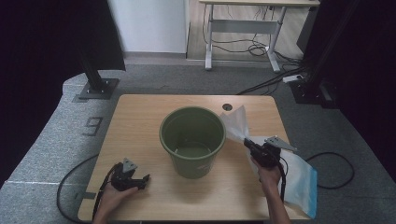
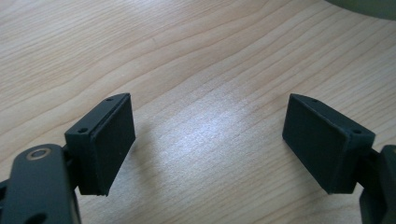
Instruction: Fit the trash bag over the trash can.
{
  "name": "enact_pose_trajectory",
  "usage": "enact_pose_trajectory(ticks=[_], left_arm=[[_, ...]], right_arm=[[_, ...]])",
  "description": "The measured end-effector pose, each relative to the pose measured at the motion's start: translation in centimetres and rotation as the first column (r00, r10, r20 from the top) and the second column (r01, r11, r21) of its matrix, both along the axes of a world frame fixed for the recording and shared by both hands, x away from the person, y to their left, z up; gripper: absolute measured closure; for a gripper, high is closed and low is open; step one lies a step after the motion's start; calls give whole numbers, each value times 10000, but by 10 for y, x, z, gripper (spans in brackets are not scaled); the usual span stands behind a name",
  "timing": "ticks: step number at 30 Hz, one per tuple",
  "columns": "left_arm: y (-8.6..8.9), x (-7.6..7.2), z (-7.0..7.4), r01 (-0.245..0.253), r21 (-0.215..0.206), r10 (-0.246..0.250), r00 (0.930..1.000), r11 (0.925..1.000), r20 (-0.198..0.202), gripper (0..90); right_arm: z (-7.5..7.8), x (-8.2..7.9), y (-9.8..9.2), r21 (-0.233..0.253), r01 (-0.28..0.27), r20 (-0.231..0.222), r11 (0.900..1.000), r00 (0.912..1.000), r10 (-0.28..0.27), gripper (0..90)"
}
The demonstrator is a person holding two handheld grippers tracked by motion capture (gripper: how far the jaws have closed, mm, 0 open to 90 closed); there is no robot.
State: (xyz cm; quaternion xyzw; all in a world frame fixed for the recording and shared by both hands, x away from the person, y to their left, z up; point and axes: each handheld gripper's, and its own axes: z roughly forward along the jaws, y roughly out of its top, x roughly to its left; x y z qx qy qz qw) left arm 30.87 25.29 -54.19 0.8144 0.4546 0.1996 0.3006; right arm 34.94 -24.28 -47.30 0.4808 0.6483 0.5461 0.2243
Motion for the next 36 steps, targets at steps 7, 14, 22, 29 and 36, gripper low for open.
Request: enact_pose_trajectory(ticks=[7,14,22,29,36], left_arm=[[0,0,0,18,-75,-18,10000,10000,-56,168],[-2,0,-2,117,-431,-124,9998,9990,-160,168],[-1,0,-3,115,-497,-124,9998,9987,-178,168],[-1,0,-3,141,-508,-152,9997,9986,-205,168],[-1,0,-3,137,-539,-149,9996,9985,-236,168]], right_arm=[[19,-9,-3,278,91,621,9996,9980,-108,888],[29,-9,-2,150,154,920,9998,9956,-167,889],[42,-15,-6,455,223,1215,9987,9922,-277,888],[53,-17,-9,614,262,1411,9978,9894,-346,888],[78,-22,-15,867,404,1937,9954,9794,-566,888]])
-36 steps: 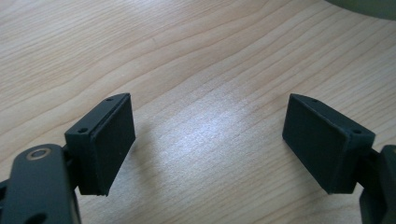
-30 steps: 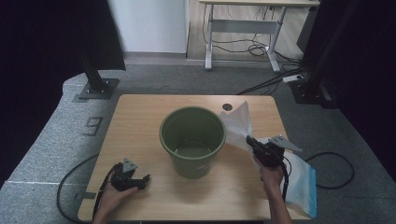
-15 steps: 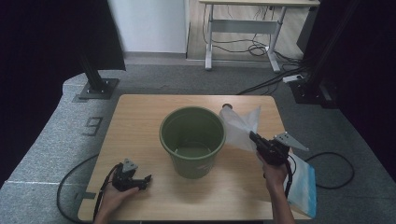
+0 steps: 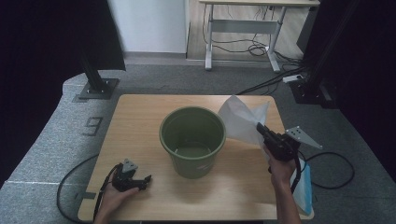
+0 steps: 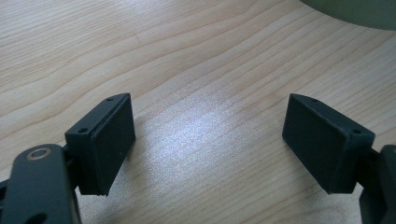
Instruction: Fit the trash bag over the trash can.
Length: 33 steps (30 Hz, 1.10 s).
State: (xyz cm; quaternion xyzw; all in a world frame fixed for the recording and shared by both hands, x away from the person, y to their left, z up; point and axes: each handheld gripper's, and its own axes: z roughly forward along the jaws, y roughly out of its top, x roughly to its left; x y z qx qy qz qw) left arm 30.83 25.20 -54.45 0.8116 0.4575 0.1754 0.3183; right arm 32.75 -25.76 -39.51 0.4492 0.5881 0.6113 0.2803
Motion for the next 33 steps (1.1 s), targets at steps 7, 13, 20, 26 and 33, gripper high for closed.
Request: enact_pose_trajectory(ticks=[7,13,20,26,33], left_arm=[[0,0,0,3,-10,-3,10000,10000,-10,168],[0,0,0,26,-18,-26,10000,10000,-20,168],[0,0,0,37,-37,-38,10000,10000,-46,168],[0,0,0,35,-38,-35,10000,10000,-49,168],[0,0,0,24,-37,-24,10000,10000,-51,168]], right_arm=[[33,-10,12,-273,-204,844,9994,9962,227,888],[52,-9,17,-439,-136,1117,9989,9936,184,889],[65,-13,20,-367,-120,1452,9993,9893,172,888],[67,-16,17,-280,-73,1545,9996,9879,115,888],[84,-25,13,9,75,2051,10000,9787,-75,888]])
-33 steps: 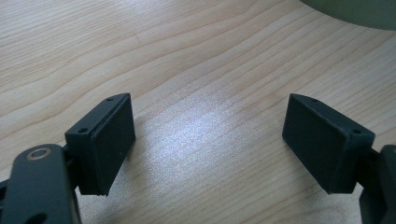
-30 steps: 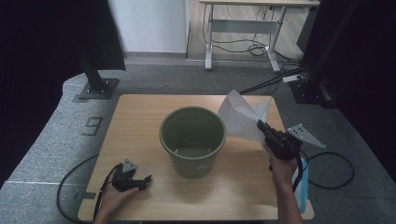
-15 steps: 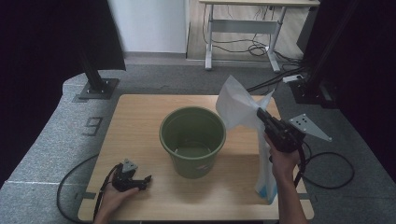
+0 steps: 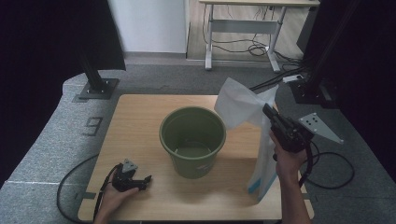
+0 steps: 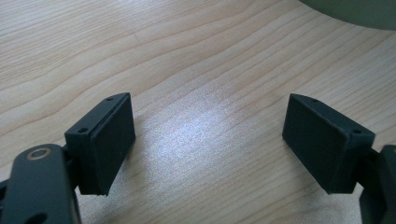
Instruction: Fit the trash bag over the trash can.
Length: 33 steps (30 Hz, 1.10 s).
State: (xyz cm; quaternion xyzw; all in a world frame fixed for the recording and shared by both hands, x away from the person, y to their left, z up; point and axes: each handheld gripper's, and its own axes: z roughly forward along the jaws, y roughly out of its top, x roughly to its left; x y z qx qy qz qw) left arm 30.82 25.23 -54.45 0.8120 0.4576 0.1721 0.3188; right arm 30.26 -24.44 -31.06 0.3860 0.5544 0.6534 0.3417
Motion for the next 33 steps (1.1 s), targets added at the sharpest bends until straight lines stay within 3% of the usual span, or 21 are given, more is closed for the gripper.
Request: enact_pose_trajectory(ticks=[5,8,11,17,18,21,23,27,33], left_arm=[[0,0,0,-4,-5,4,10000,10000,5,168],[0,0,0,-4,-6,4,10000,10000,6,168],[0,0,0,-1,-5,1,10000,10000,0,168],[0,0,0,-2,-22,2,10000,10000,6,167],[0,0,0,0,-20,0,10000,10000,5,167],[0,0,0,2,-23,-2,10000,10000,-2,167],[0,0,0,2,-19,-2,10000,10000,-3,167],[0,0,0,2,-19,-2,10000,10000,-1,167],[0,0,0,5,-22,-5,10000,10000,-3,167]], right_arm=[[13,-8,6,89,-81,460,9999,9989,77,888],[18,-11,14,-200,-234,556,9995,9982,245,888],[15,-12,25,-449,-505,529,9977,9972,529,888],[-8,-9,47,-886,-1157,45,9893,9932,1166,888],[-18,-9,54,-1043,-1452,-124,9839,9894,1447,888],[-27,-10,61,-1215,-1778,-252,9765,9841,1760,888],[-38,-10,70,-1296,-2263,-510,9654,9738,2214,888],[-47,-11,79,-1283,-2802,-816,9513,9590,2715,888],[-55,-10,86,-1265,-3175,-1097,9398,9461,3048,887]])
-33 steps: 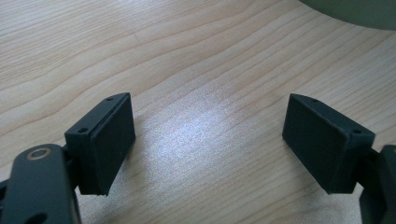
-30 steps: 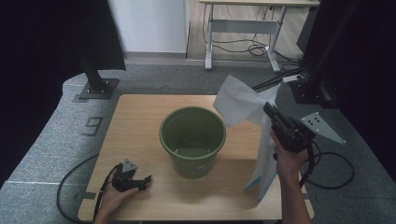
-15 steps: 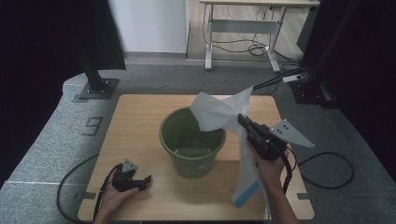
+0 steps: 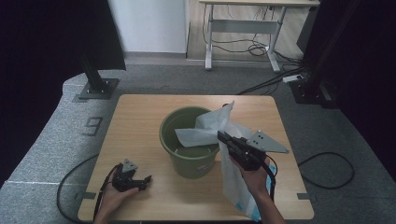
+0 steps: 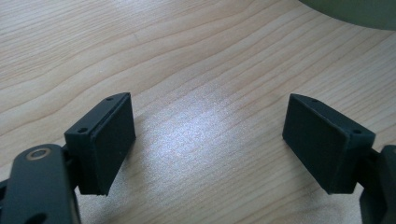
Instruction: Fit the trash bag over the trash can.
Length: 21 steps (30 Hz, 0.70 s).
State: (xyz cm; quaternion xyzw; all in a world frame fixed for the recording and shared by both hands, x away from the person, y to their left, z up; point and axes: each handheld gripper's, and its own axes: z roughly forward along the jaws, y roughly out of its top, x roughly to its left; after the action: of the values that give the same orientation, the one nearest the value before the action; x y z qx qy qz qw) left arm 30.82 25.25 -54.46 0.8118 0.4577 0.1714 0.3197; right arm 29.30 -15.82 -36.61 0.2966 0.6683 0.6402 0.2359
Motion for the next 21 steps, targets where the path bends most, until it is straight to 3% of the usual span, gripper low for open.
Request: enact_pose_trajectory(ticks=[6,21], left_arm=[[0,0,0,-12,12,11,10000,10000,10,168],[-2,0,0,-40,16,40,10000,10000,20,170]], right_arm=[[-12,1,10,-279,-378,-464,9989,9983,364,887],[-16,-3,12,-533,-911,-863,9944,9925,863,835]])
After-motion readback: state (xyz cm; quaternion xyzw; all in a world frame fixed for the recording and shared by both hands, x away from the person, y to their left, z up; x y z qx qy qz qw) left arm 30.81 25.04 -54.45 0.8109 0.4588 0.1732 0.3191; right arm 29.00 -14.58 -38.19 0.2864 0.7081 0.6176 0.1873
